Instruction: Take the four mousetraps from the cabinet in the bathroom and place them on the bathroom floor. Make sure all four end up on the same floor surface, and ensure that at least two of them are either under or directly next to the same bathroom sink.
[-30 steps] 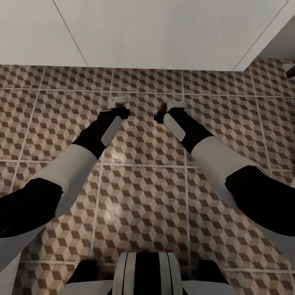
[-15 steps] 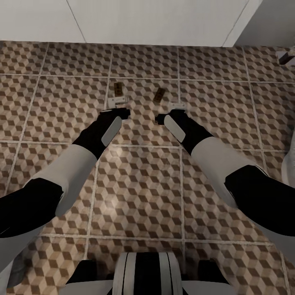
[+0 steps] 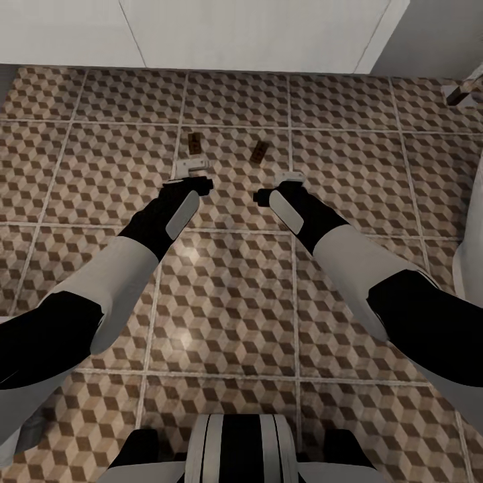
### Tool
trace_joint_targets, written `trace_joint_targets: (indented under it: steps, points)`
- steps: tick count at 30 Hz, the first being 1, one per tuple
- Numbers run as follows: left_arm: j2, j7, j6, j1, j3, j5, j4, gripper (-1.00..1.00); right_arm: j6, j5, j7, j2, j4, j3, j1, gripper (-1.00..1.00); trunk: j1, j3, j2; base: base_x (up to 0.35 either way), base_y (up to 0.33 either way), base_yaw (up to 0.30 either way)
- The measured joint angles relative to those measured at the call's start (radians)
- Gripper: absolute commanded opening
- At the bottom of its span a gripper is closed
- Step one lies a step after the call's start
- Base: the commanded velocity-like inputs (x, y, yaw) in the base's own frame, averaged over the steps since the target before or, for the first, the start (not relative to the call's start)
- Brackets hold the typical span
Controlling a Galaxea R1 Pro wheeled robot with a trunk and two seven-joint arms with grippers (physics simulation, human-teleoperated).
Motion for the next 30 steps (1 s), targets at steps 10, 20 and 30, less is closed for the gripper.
trace_joint_targets:
  steps: [10, 20, 30]
  points:
    - [-0.002, 0.167, 0.012, 0.000, 0.006, 0.013, 0.002, 1.00, -0.007, 0.000, 0.008, 0.000, 0.025, 0.000, 0.000, 1.00, -0.005, 0.039, 0.002, -0.002, 0.000, 0.000]
    - [-0.004, 0.309, 0.007, 0.000, -0.004, 0.016, -0.002, 1.00, -0.019, -0.001, 0.009, 0.000, 0.030, 0.000, 0.000, 1.00, -0.009, 0.077, 0.005, -0.071, -0.031, 0.000]
    - [-0.003, 0.261, 0.005, 0.000, -0.004, 0.022, 0.000, 1.00, -0.019, 0.000, 0.009, 0.000, 0.031, 0.000, 0.000, 1.00, -0.013, 0.116, 0.007, -0.288, -0.023, 0.000]
